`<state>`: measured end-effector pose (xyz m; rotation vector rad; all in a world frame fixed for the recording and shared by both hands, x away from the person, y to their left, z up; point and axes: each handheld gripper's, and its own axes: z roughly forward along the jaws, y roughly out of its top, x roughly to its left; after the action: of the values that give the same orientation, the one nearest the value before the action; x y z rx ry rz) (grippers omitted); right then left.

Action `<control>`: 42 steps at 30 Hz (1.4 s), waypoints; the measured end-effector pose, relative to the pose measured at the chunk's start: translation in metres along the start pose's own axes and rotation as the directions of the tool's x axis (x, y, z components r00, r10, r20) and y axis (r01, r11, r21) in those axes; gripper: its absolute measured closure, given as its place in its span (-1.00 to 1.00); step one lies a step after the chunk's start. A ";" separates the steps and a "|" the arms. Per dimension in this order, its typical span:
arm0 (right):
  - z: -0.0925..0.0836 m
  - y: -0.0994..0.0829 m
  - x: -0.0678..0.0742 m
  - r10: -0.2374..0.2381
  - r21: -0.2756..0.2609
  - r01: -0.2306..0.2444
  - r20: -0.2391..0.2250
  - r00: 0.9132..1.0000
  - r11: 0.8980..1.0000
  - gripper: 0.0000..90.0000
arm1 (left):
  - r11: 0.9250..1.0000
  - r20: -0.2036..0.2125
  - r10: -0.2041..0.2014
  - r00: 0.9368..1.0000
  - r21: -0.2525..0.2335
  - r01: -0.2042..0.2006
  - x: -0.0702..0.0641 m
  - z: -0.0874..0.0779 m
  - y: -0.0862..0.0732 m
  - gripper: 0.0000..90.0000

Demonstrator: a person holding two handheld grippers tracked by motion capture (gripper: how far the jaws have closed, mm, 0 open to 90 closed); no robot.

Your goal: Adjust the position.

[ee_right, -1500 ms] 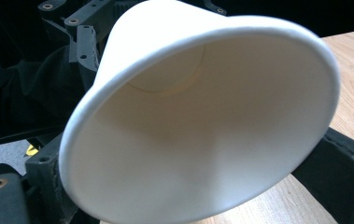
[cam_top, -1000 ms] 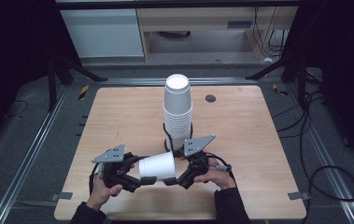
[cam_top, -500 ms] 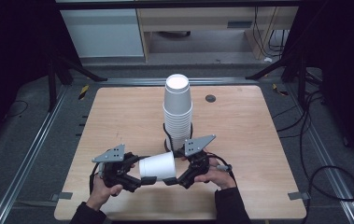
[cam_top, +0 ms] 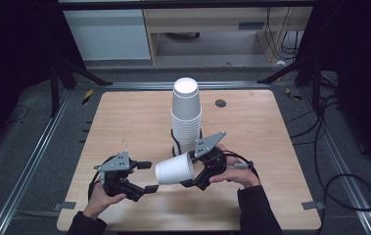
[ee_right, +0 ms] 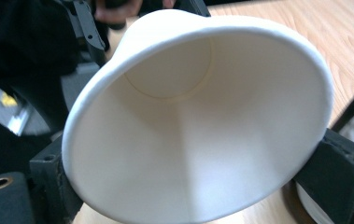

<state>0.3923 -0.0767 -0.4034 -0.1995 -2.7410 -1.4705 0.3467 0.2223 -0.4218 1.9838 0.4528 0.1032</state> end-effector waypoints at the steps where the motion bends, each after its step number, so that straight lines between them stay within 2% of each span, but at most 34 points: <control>1: 0.000 0.002 -0.001 -0.008 0.024 0.008 0.008 1.000 1.000 -0.82 | 1.000 -0.002 0.001 1.000 0.014 -0.001 0.000 0.002 -0.001 -0.69; 3: 0.002 0.007 -0.003 -0.016 0.071 0.016 0.011 1.000 0.997 -0.82 | 0.998 -0.022 0.015 1.000 0.058 -0.014 0.000 0.006 -0.002 -0.70; 4: 0.005 0.010 -0.005 -0.026 0.105 0.024 0.013 1.000 0.994 -0.82 | 0.997 -0.029 0.023 0.999 0.078 -0.021 0.000 0.008 -0.003 -0.71; 8: 0.016 0.018 -0.005 -0.046 0.182 0.046 -0.004 0.999 0.982 -0.82 | 0.990 -0.052 0.048 0.997 0.137 -0.041 -0.001 0.015 -0.005 -0.73; 17: 0.040 0.027 -0.005 -0.064 0.266 0.071 -0.035 0.997 0.961 -0.83 | 0.975 -0.060 0.082 0.995 0.210 -0.068 -0.003 0.026 -0.008 -0.73; 23: 0.052 0.028 -0.003 -0.072 0.291 0.084 -0.053 0.996 0.953 -0.83 | 0.973 -0.054 0.094 0.994 0.217 -0.080 -0.004 0.028 -0.008 -0.70; 29: 0.056 0.031 -0.001 -0.067 0.275 0.081 -0.060 0.996 0.958 -0.83 | 0.970 -0.053 0.099 0.994 0.230 -0.085 -0.005 0.030 -0.008 -0.64; 32: 0.057 0.033 -0.001 -0.067 0.268 0.082 -0.065 0.996 0.960 -0.83 | 0.969 -0.054 0.106 0.993 0.229 -0.091 -0.006 0.031 -0.008 -0.54; 39: 0.057 0.032 0.000 -0.066 0.267 0.081 -0.065 0.996 0.960 -0.85 | 0.967 -0.059 0.117 0.991 0.234 -0.100 -0.007 0.030 -0.008 -0.51; 42: 0.056 0.031 0.000 -0.077 0.255 0.089 -0.057 0.995 0.963 -0.86 | 0.968 -0.056 0.114 0.992 0.229 -0.098 -0.006 0.030 -0.008 -0.51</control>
<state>0.3983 -0.0129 -0.4089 -0.0438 -2.8964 -1.1013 0.3469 0.1975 -0.4417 2.2341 0.4167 0.1951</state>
